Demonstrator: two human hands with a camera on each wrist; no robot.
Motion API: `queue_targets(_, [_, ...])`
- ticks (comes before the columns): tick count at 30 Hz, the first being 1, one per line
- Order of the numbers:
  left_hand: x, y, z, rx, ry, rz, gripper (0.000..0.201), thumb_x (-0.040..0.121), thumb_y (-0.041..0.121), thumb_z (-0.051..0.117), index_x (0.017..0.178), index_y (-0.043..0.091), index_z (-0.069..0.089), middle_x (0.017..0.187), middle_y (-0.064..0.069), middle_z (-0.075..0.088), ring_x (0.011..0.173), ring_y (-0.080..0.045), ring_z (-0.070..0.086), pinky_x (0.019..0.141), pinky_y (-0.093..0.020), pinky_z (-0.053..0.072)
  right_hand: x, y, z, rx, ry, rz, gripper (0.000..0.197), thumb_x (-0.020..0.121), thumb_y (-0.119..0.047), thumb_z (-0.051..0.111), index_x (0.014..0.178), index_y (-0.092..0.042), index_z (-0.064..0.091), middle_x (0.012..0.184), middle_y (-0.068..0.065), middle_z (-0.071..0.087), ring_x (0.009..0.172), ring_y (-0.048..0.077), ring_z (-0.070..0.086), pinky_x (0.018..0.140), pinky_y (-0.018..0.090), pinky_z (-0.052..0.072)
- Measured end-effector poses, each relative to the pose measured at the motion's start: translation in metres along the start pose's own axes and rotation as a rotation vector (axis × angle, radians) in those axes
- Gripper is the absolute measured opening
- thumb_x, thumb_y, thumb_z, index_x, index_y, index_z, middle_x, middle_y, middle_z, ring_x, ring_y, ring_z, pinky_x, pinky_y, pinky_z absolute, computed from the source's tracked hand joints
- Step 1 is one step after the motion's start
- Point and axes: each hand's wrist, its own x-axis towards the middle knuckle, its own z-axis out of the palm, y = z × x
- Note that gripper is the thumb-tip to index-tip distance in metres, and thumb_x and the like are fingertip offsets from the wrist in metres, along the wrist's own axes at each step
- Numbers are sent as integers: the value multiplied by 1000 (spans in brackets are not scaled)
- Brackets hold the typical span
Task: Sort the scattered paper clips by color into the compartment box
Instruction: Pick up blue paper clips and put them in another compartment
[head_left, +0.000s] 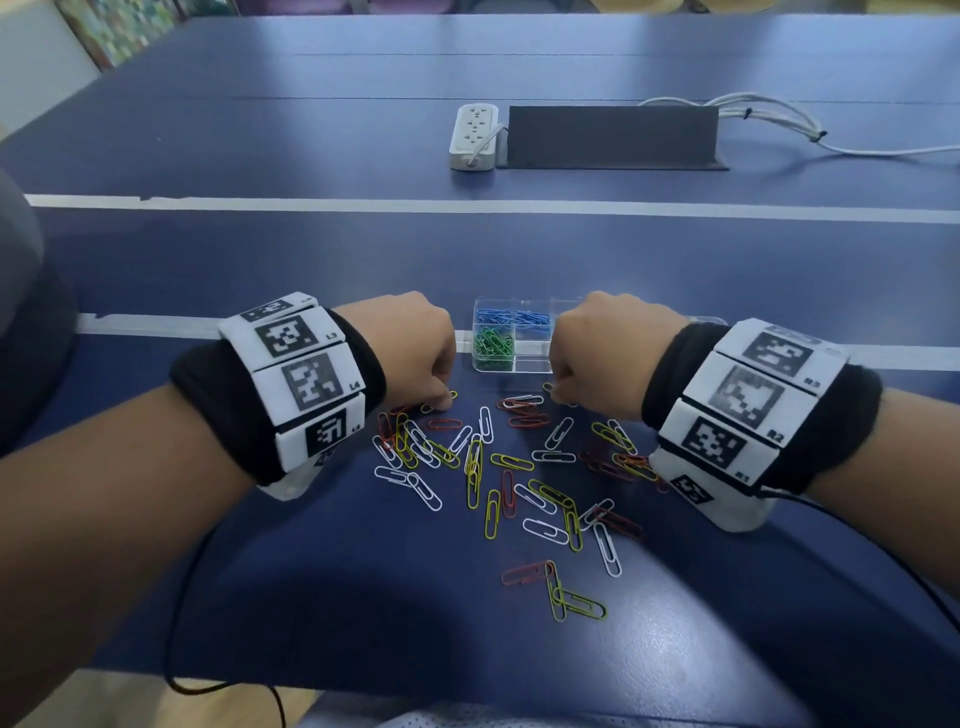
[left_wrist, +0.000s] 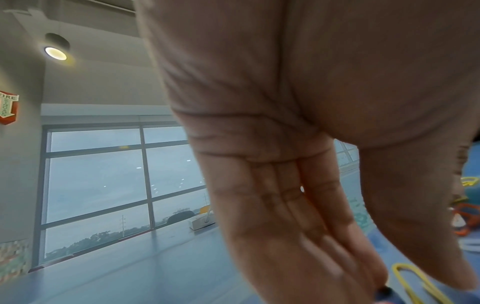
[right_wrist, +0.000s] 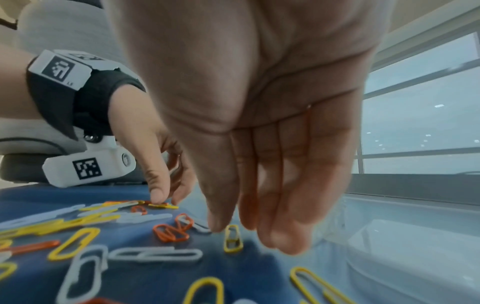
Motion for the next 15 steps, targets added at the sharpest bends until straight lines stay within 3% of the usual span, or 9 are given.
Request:
queue_targets(4, [0,4,3,14,13,13,16,77,32,67,65,25,59,58,10,46,71,-21,55,63,-25,42,-2,-5,2,-11,-14,-30,15,88,-24,58,96,-14,65,68,1,39,69,26,45,63,29,39])
queue_targets(6, [-1,5,4,28,31,29,14,77,28,64,65,24,58,59,7,49,72,-22,56,63,-25,42,-2,-6,4,-12,-4,-25,10,87,-22,56,80,-15,59,65,0,37,59,23,43,61,29,38])
queue_targets(8, [-2,7,6,38,41,41,14,76,25,60,63,21,56,64,4,53,74,-23,57,63,-25,42,-3,-7,6,-21,-11,-2,28,85,-21,54,60,-11,43,61,-1,35,49,17,36,53,25,35])
queue_targets(10, [-4,7,7,1,55,50,19,76,23,57,58,21,50,62,7,50,73,-21,56,62,-24,40,-2,-5,7,8,-22,5,34,82,-22,54,53,-14,38,59,1,38,48,18,38,48,21,33])
queue_targets(13, [-7,3,3,-130,133,75,15,73,19,57,61,21,49,59,9,49,60,-10,49,56,-24,37,-2,-1,6,134,-22,-8,21,78,-25,57,66,-9,62,69,9,62,67,30,59,59,27,47])
queue_targets(15, [-11,0,0,-232,164,85,7,72,17,58,70,22,54,59,10,53,56,-1,47,56,-21,39,-1,3,4,280,-16,2,17,77,-24,57,78,-14,70,75,7,70,70,25,63,70,30,54])
